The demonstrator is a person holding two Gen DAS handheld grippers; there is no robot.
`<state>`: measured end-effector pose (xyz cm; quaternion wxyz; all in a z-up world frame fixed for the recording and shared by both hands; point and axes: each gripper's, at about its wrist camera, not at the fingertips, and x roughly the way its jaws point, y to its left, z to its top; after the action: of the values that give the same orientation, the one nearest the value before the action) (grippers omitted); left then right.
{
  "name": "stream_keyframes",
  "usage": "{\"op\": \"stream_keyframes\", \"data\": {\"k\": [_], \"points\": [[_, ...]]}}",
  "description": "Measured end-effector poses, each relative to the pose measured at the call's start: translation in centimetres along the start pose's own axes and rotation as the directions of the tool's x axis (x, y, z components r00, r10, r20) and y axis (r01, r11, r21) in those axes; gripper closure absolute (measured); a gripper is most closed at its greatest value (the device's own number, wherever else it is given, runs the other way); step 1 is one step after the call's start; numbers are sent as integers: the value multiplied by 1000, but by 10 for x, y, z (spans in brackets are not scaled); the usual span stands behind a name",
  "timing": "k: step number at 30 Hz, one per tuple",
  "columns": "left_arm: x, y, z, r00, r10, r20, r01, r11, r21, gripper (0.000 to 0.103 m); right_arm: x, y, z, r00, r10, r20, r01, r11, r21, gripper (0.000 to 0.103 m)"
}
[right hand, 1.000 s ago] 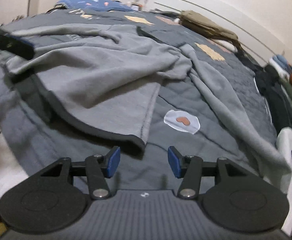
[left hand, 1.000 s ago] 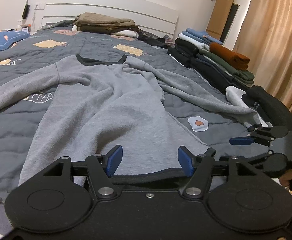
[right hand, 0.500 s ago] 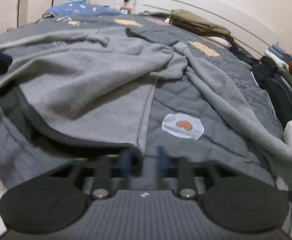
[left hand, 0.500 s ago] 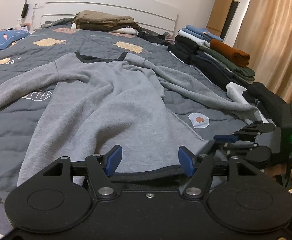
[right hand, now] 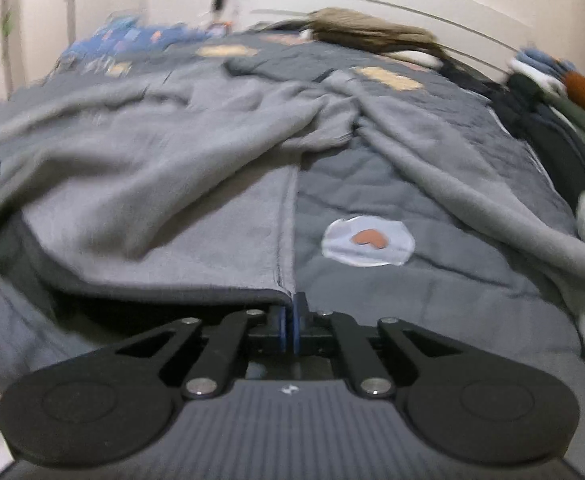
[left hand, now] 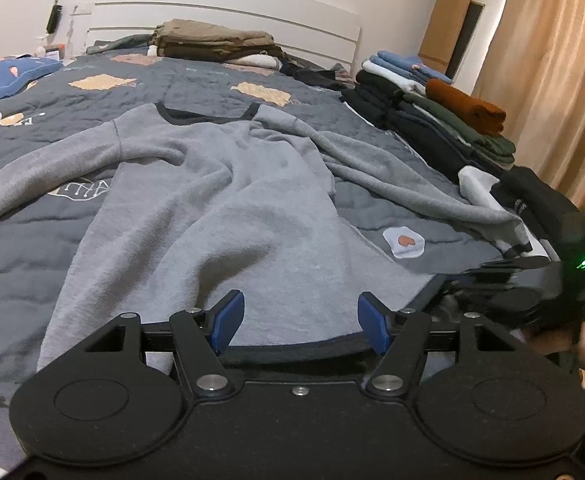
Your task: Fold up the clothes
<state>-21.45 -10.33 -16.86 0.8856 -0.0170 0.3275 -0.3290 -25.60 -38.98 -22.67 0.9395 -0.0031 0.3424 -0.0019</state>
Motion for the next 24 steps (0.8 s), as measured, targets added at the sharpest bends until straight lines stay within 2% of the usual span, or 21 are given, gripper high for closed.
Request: {"op": "stream_keyframes", "data": {"k": [5,8,12,13,15,17,19,21,24], "points": [[-6,5,4,1000,6,28,-5,1000,-23,41,-60,-22,15,996,47,81,-63,974,217,100],[-9,5,5,999,5,39,-4,1000,-24,41,-100,-27,18,992,20,126,-53,963,264,100],[-13,6,6,999,4,50,-3,1000,-24,41,-138,-30,17,989,-28,146,-10,967,254,100],[-15,7,7,999,7,51,-6,1000,-22,41,-142,-28,17,988,-63,139,31,974,225,101],[-18,10,7,999,16,47,-15,1000,-18,41,-142,-25,15,987,-119,110,100,981,167,101],[-21,15,8,999,33,32,-33,999,4,39,-130,-28,9,988,-133,75,120,980,161,100],[-27,19,7,998,54,16,-55,996,67,32,-115,-33,3,991,-122,47,111,974,197,100],[-33,22,4,998,67,2,-66,990,124,31,-103,-38,-4,994,-107,36,96,966,240,100],[-40,24,-8,996,82,-21,-76,978,195,30,-95,-42,-13,994,-85,63,62,951,303,100]]}}
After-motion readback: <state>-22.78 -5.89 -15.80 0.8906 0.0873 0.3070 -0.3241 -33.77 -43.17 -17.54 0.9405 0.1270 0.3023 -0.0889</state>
